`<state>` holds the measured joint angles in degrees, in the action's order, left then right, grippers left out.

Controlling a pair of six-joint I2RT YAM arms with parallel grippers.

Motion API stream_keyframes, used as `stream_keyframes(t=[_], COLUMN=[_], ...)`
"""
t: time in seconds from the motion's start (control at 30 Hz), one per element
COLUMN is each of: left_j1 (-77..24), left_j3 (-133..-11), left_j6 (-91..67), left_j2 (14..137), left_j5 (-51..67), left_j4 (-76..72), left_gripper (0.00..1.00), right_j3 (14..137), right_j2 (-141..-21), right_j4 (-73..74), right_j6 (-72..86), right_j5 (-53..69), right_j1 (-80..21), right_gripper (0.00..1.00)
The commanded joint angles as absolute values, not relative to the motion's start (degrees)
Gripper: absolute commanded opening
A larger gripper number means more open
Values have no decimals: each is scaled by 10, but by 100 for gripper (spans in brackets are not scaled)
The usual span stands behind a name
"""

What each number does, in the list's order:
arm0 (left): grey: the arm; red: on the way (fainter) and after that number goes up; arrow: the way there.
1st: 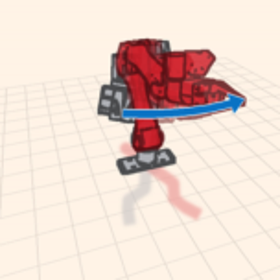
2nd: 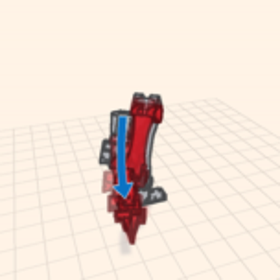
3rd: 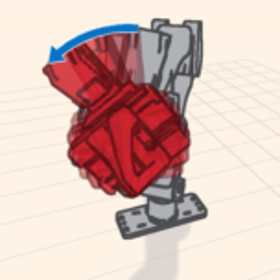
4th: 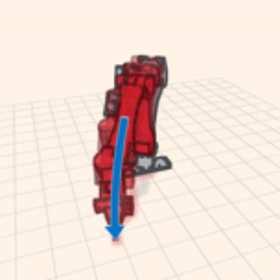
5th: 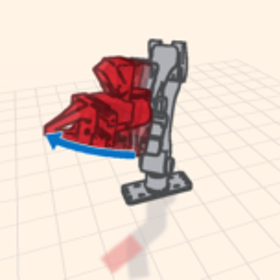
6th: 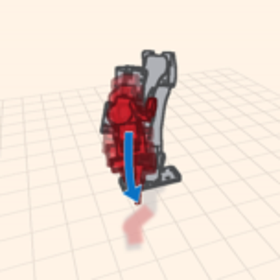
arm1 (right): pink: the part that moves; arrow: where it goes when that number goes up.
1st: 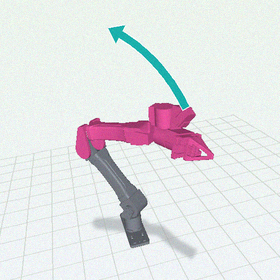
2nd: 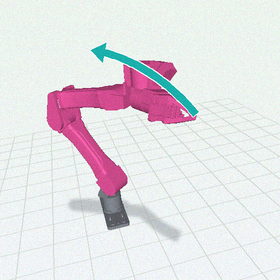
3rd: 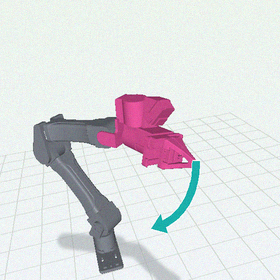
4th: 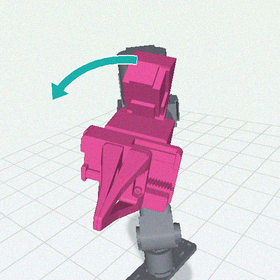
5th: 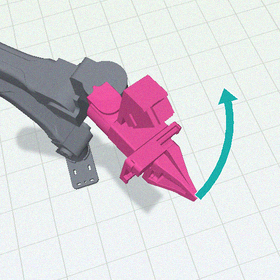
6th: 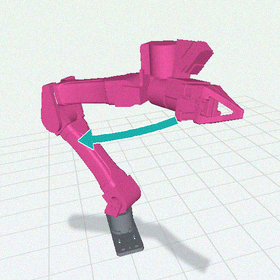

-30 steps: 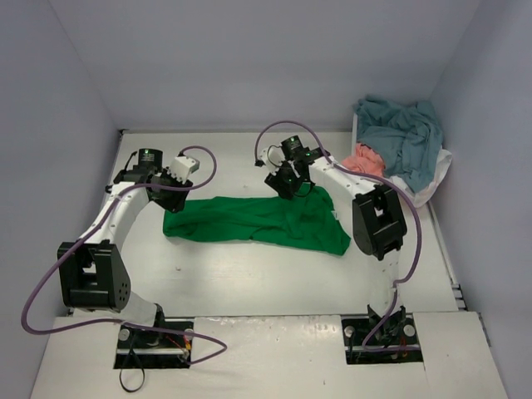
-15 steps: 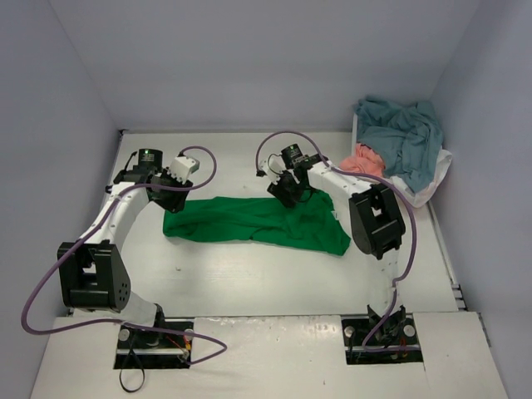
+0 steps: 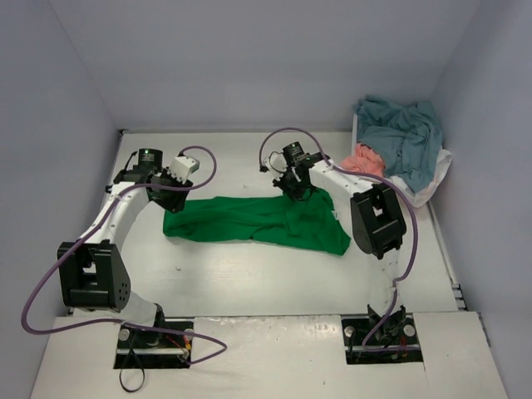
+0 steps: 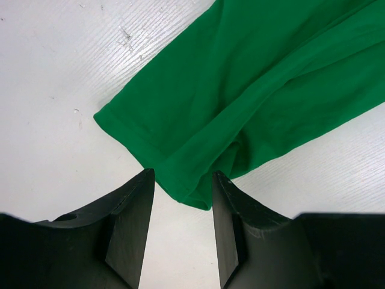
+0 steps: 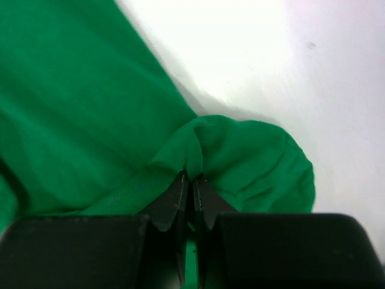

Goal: Fold and stack the t-shirts

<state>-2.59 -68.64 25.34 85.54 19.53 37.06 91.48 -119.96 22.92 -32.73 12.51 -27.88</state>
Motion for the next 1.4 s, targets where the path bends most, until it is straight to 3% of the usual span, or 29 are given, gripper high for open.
stream_keyframes(t=[0.0, 0.53, 0.97, 1.13, 1.33, 1.37], left_j1=[-30, -31, -34, -40, -49, -51], left_j3=[-693, -694, -695, -703, -703, -702], left_j6=[261, 263, 261, 256, 252, 252], left_j2=[834, 802, 771, 771, 769, 769], left_j5=[204, 214, 209, 207, 201, 200], left_j4=[357, 374, 396, 403, 405, 406], left_gripper=[37, 37, 37, 38, 37, 37], right_j3=[947, 821, 668, 645, 626, 626], right_j2=[-1141, -979, -988, -1008, -1032, -1034], right_j4=[221, 234, 241, 242, 242, 242], right_j6=[-300, -353, -417, -420, -421, -420], right_j5=[53, -48, -112, -136, -171, -172], right_j1=[-273, -277, -348, -365, -370, -369], right_gripper=[0, 0, 0, 10, 50, 53])
